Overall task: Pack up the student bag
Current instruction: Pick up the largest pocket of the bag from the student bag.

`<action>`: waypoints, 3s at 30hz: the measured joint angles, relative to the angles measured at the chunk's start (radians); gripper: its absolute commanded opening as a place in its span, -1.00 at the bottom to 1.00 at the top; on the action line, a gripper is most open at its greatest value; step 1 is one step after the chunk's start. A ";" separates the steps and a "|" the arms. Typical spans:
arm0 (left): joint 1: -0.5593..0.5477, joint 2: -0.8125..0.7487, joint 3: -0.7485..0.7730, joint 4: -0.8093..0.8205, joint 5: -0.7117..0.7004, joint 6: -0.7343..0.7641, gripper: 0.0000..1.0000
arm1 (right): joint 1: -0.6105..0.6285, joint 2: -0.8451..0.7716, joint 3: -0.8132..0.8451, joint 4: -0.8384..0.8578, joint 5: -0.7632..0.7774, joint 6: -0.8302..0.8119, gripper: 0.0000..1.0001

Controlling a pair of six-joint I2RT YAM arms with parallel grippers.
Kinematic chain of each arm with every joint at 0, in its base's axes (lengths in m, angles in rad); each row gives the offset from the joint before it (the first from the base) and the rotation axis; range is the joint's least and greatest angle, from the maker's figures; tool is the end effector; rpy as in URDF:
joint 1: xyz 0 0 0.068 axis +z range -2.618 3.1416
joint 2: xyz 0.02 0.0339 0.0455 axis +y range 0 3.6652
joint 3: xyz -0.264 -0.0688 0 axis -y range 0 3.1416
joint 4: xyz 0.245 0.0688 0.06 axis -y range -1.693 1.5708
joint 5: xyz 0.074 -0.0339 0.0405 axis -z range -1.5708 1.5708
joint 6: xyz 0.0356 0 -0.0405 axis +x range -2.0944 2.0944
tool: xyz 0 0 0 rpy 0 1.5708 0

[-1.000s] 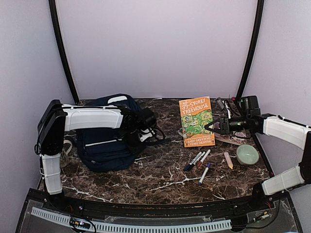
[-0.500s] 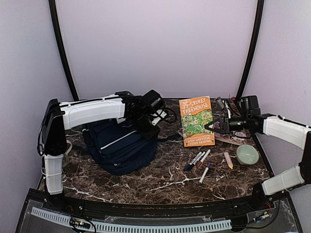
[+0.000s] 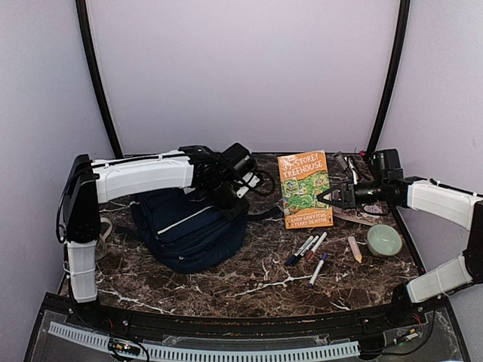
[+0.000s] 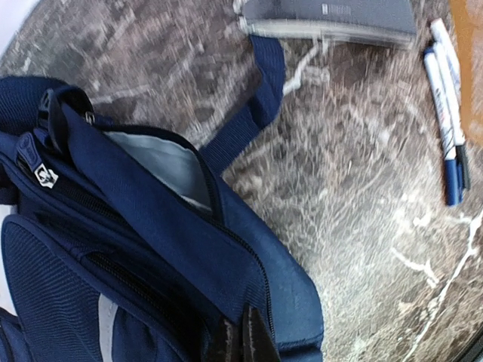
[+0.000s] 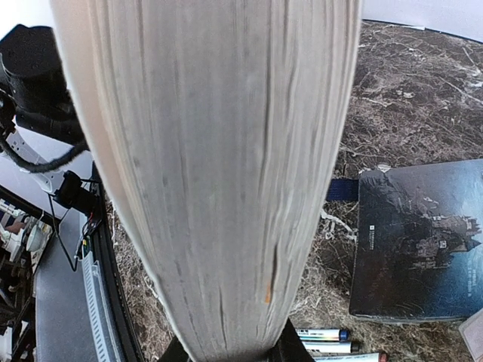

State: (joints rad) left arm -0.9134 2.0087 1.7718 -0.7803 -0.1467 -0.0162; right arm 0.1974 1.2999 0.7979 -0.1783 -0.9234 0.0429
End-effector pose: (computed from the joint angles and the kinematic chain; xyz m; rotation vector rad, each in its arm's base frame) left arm 0.2740 -0.3464 0.2605 1.0698 2.3467 -0.1590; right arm 0.2565 0.0803 0.2425 -0.6619 2.0637 1.1622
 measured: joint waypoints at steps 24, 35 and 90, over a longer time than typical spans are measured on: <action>-0.082 -0.096 -0.291 -0.063 -0.145 -0.038 -0.33 | 0.000 0.015 0.000 0.021 -0.003 0.008 -1.00; -0.081 -0.109 -0.318 -0.054 -0.091 -0.024 -0.22 | 0.000 0.015 -0.002 0.020 0.000 0.008 -1.00; -0.080 -0.129 -0.079 -0.089 -0.328 0.014 -1.00 | 0.158 0.166 0.245 -0.323 -0.054 -0.019 -1.00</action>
State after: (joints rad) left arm -0.9932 1.8801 1.6928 -0.8692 -0.4744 -0.0021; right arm 0.3557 1.4662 1.0431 -0.5011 -0.9771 0.0238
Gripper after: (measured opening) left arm 0.078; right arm 0.193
